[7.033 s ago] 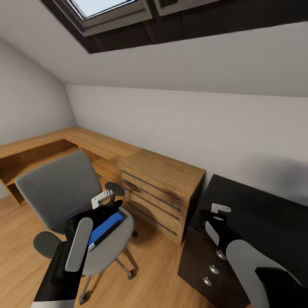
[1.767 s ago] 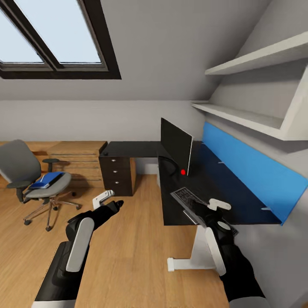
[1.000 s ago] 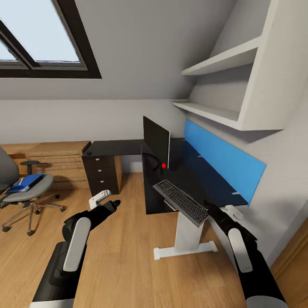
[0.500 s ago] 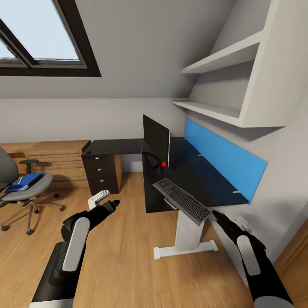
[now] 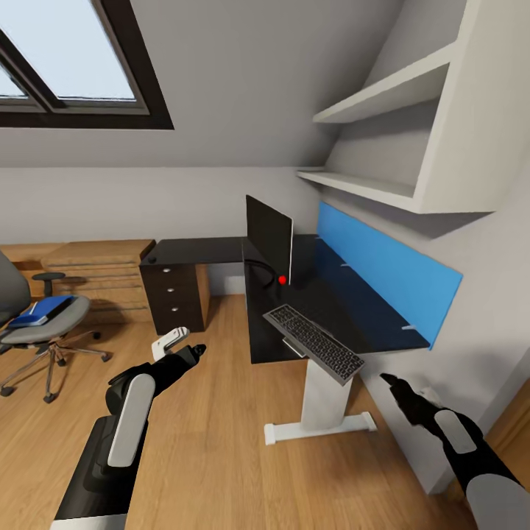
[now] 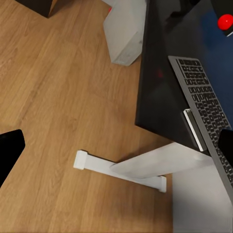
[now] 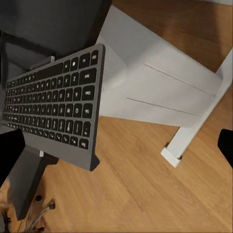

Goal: In the bedroom, organize the workspace by keeping the computer under the desk, ensuring the monitor is on the desk, placing the keyboard on the desk next to the monitor, placing the mouse on the desk next to the keyboard, moving the folder from the swivel chair onto the desk next to the mouse, stacking the notebook on top of the folder with the pen on top of the notebook, and positioning the swivel chair next to the desk.

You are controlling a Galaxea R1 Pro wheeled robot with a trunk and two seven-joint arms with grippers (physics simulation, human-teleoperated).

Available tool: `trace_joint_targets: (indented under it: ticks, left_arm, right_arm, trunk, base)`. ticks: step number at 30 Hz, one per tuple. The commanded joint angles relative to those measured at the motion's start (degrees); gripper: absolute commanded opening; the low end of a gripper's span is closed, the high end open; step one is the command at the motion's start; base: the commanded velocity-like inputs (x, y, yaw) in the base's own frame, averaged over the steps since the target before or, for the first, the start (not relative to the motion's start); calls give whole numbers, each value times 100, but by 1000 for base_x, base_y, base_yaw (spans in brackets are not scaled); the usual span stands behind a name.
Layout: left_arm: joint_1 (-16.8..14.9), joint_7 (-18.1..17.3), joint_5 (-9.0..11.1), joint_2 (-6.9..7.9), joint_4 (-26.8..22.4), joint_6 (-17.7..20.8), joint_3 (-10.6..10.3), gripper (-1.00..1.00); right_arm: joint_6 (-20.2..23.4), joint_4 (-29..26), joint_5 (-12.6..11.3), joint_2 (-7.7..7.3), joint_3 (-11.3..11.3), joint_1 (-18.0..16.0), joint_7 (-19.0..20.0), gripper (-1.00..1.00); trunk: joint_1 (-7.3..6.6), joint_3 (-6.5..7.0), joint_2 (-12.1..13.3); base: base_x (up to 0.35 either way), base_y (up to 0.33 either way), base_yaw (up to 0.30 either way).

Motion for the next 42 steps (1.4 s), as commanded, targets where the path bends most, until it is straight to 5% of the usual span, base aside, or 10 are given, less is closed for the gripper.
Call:
trace_joint_targets:
  ticks: [1,4,8,19,42]
  left_arm:
    - [-5,48,61,-5,-6,20,8,100]
    - [-5,49,63,-5,-6,19,8,100]
    - [-5,49,63,-7,-6,17,8,100]
    - [-5,49,63,-5,-6,17,8,100]
    - [-5,49,66,-13,1,17,8,100]
  right_arm:
    - [51,88,-17,-33,-25,-39,112,100]
    - [511,398,-59,-205,-27,-155,618,100]
    - [1053,472,-80,-365,-37,-199,798,100]
    - [1770,482,-85,-399,-49,-208,1421,100]
    - [1812,460,-57,-394,-78,-208,1518,100]
  trunk:
    - [23,-25,-46]
    - [89,-79,-167]
    - [177,-151,-327]
    - [418,-349,-768]
    - [923,-762,-1691]
  base:
    - [0,0,0]
    - [0,0,0]
    - [0,0,0]
    - [0,0,0]
    - [0,0,0]
